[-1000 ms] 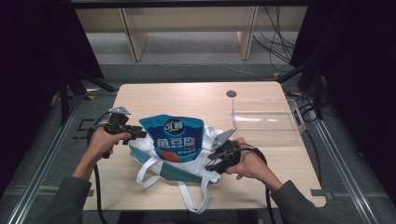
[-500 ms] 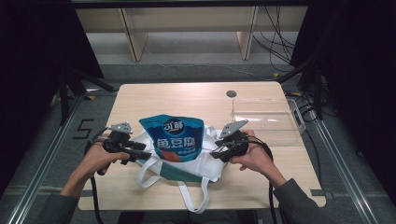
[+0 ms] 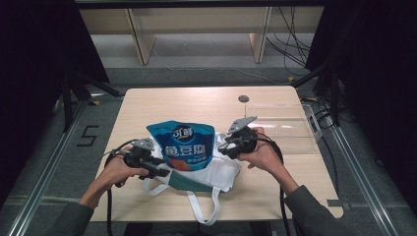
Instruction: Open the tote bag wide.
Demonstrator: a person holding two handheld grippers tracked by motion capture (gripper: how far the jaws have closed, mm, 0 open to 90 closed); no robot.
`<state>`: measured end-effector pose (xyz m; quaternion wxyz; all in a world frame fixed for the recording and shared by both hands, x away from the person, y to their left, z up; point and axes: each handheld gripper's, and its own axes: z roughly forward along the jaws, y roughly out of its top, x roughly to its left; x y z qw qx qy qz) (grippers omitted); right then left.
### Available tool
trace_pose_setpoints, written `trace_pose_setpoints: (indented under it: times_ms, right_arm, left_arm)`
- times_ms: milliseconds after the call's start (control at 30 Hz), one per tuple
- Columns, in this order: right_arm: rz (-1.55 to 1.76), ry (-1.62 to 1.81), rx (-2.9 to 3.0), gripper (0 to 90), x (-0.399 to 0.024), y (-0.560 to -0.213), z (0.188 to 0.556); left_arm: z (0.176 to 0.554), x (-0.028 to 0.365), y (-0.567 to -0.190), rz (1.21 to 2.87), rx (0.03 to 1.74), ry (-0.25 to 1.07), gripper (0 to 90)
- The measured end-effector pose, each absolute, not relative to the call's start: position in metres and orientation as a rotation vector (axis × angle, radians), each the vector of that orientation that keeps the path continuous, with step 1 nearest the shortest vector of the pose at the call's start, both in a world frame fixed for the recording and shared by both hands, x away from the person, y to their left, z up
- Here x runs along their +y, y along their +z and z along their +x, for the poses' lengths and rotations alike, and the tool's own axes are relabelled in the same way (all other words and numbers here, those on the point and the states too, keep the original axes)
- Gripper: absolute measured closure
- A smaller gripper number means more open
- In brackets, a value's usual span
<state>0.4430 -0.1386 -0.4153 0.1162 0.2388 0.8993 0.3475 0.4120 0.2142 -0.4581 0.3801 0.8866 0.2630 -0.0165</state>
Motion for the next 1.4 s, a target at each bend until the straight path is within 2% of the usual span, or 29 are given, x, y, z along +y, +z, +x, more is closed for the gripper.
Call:
trace_pose_setpoints:
  times_ms: [67, 100, 233, 267, 367, 533, 800, 1000, 1067, 1133, 1167, 1400]
  right_arm:
    - [0.729, 0.986, 2.672, 55.2, -0.136, -0.422, 0.449]
    - [0.746, 0.972, 2.687, 57.8, -0.136, -0.425, 0.453]
    - [0.734, 0.939, 2.761, 83.2, -0.134, -0.442, 0.466]
    - [0.748, 0.930, 2.757, 86.6, -0.134, -0.443, 0.466]
    - [0.801, 1.007, 2.697, 88.1, -0.140, -0.440, 0.471]
    - [0.951, 0.964, 2.636, 88.2, -0.148, -0.452, 0.477]
    - [1.005, 0.872, 2.716, 88.5, -0.146, -0.486, 0.486]
    - [1.008, 0.863, 2.727, 87.5, -0.145, -0.487, 0.487]
    - [1.009, 0.904, 2.701, 81.6, -0.148, -0.483, 0.486]
    - [1.032, 0.929, 2.656, 67.2, -0.150, -0.470, 0.481]
    - [1.024, 0.966, 2.614, 64.1, -0.153, -0.464, 0.479]
    - [0.924, 1.106, 2.570, 57.6, -0.168, -0.429, 0.457]
  left_arm:
    - [0.412, 0.219, -0.461, 2.295, 0.655, -0.034, 65.1]
    - [0.411, 0.220, -0.463, 2.318, 0.665, -0.047, 68.3]
    - [0.406, 0.220, -0.468, 2.354, 0.647, -0.031, 79.4]
    - [0.406, 0.220, -0.468, 2.378, 0.636, -0.039, 81.7]
    - [0.403, 0.221, -0.474, 2.417, 0.630, -0.056, 84.4]
    - [0.395, 0.218, -0.489, 2.570, 0.630, -0.064, 84.8]
    - [0.391, 0.220, -0.492, 2.567, 0.639, -0.073, 85.0]
    - [0.392, 0.221, -0.490, 2.531, 0.634, -0.077, 83.8]
    - [0.392, 0.224, -0.484, 2.469, 0.650, -0.084, 80.4]
    - [0.391, 0.226, -0.477, 2.402, 0.670, -0.098, 76.5]
    - [0.391, 0.228, -0.473, 2.396, 0.653, -0.095, 75.4]
    - [0.383, 0.233, -0.440, 2.264, 0.668, -0.107, 60.6]
